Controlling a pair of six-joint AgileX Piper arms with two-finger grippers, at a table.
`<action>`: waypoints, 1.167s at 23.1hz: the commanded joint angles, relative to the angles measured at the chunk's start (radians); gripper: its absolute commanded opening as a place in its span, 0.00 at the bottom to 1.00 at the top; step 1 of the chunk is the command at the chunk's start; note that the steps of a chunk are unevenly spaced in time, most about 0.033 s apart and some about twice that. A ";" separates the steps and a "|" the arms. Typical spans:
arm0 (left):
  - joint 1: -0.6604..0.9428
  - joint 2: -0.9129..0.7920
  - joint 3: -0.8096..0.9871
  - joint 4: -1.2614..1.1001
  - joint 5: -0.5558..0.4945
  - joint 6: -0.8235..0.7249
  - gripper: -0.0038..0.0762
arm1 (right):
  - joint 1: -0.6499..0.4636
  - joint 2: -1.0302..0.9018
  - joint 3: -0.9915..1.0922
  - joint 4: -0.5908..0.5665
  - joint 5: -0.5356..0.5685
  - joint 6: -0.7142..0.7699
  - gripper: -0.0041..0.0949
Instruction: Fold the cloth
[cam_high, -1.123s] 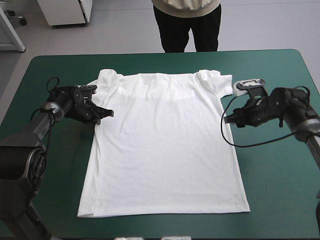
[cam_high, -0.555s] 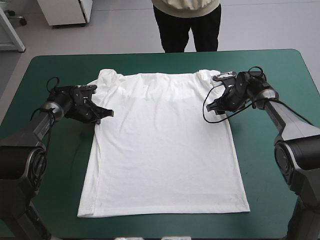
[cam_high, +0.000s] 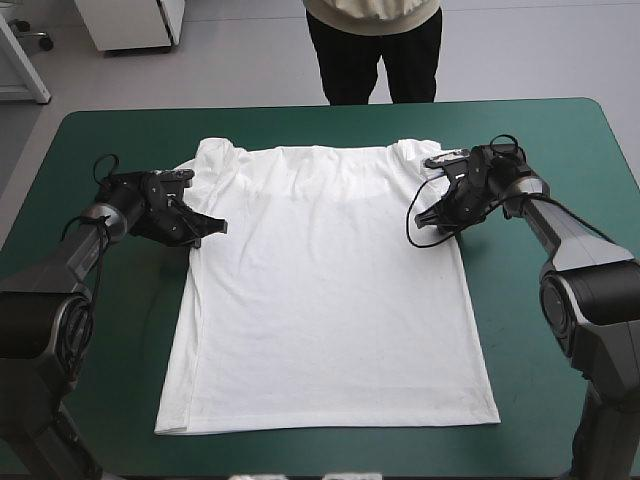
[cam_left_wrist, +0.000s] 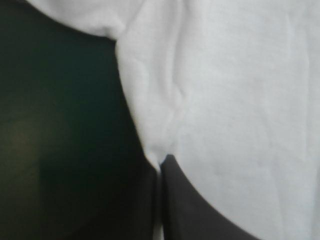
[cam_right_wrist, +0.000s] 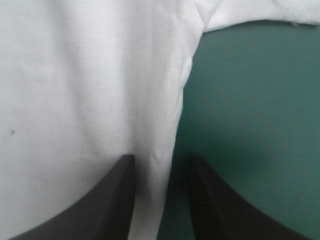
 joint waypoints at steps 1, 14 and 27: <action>-0.001 -0.030 -0.015 -0.002 -0.015 -0.003 0.04 | 0.007 -0.020 -0.007 0.046 0.088 -0.013 0.21; -0.001 -0.078 -0.020 -0.002 -0.059 0.008 0.04 | 0.041 -0.092 -0.011 0.031 -0.018 0.000 0.02; 0.001 -0.373 -0.265 0.093 0.062 0.016 0.04 | -0.183 -0.530 -0.011 0.211 -0.078 -0.117 0.02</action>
